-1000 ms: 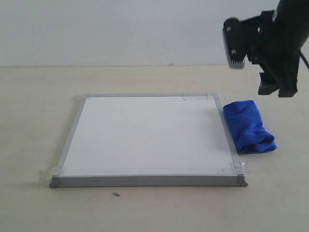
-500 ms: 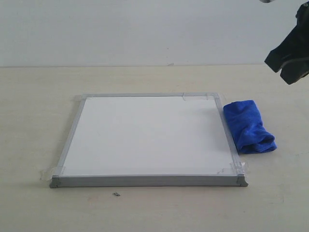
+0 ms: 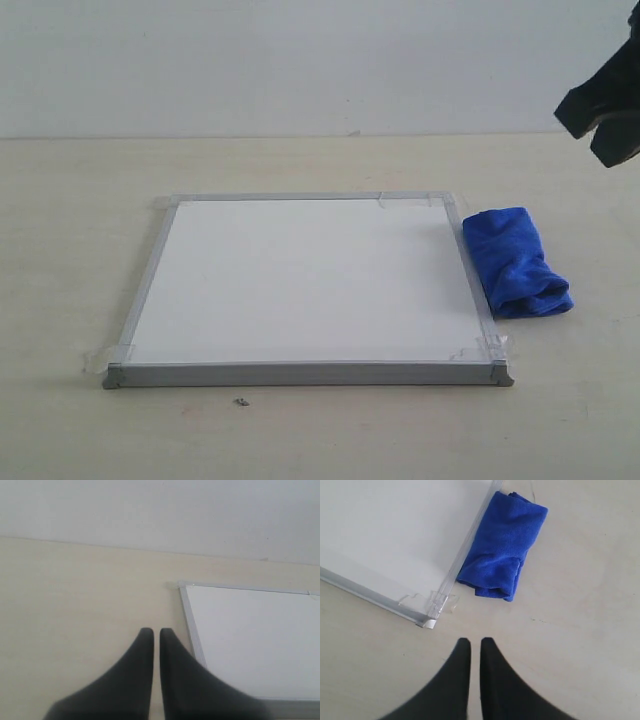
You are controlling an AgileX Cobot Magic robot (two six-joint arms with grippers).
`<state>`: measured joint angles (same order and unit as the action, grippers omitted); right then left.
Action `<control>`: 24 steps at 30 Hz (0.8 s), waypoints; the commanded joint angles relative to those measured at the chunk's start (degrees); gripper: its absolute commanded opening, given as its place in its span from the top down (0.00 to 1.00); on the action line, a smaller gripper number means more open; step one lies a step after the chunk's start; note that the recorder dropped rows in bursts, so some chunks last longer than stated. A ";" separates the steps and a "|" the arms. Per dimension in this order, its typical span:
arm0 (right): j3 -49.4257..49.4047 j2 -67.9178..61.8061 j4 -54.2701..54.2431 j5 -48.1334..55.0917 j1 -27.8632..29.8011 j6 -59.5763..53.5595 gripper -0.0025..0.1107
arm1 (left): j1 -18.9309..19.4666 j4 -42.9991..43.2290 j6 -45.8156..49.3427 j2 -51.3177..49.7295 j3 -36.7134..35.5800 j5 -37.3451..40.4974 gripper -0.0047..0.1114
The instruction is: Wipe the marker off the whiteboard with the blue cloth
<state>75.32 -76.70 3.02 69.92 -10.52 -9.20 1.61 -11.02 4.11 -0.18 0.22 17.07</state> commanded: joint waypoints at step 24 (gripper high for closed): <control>-29.74 37.30 -3.33 -18.76 0.29 9.20 0.97 | 0.09 -0.28 0.14 0.18 -0.22 -0.18 0.92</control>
<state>46.00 -39.70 0.00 52.27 -10.41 -0.88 1.61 -11.02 4.11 -0.18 0.22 17.07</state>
